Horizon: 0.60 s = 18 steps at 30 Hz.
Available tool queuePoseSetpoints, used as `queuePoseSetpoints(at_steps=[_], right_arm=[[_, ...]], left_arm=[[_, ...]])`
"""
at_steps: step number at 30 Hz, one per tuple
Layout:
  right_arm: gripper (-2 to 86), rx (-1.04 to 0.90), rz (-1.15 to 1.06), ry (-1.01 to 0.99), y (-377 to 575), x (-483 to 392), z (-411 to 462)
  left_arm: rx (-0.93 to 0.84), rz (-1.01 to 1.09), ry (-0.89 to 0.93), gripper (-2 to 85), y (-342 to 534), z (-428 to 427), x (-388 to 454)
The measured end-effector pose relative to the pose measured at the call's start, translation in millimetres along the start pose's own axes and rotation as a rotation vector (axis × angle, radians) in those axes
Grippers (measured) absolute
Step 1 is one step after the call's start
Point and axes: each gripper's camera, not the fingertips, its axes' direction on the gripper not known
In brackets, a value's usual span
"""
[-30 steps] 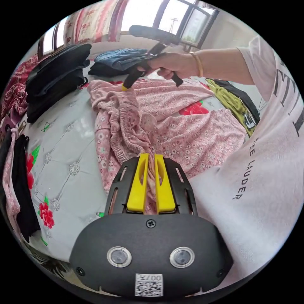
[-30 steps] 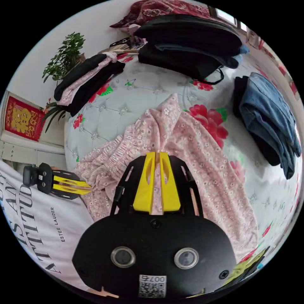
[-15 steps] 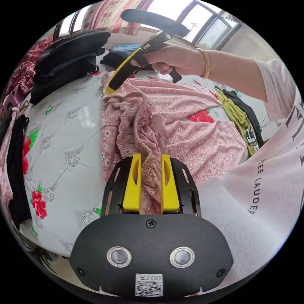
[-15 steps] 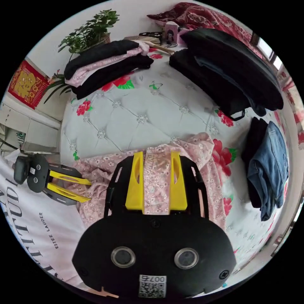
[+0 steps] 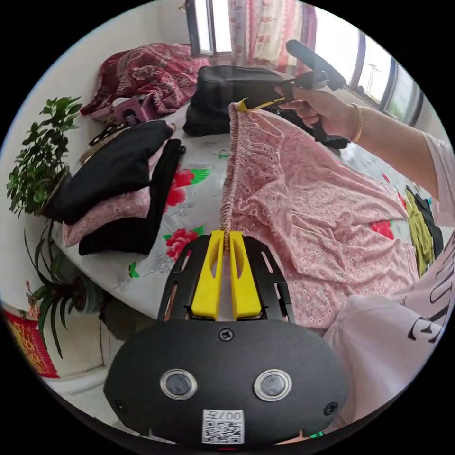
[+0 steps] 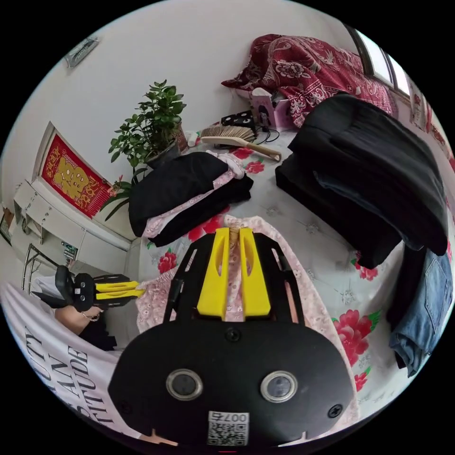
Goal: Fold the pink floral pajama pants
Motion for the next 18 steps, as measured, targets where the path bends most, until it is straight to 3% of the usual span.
queuePoseSetpoints(at_steps=[3, 8, 18], right_arm=[[3.5, -0.103, 0.044, 0.014, -2.9, 3.3, 33.4], [4.3, -0.039, 0.065, 0.064, 68.0, 14.7, -16.8], [3.3, -0.209, 0.523, 0.296, 346.4, 8.7, -154.9]], left_arm=[[-0.165, -0.081, -0.047, -0.4, 2.6, 46.5, -9.5], [-0.138, -0.059, -0.029, 0.0, 2.3, 44.1, -1.4], [-0.094, -0.107, -0.035, 4.7, 17.6, -0.5, 21.2]])
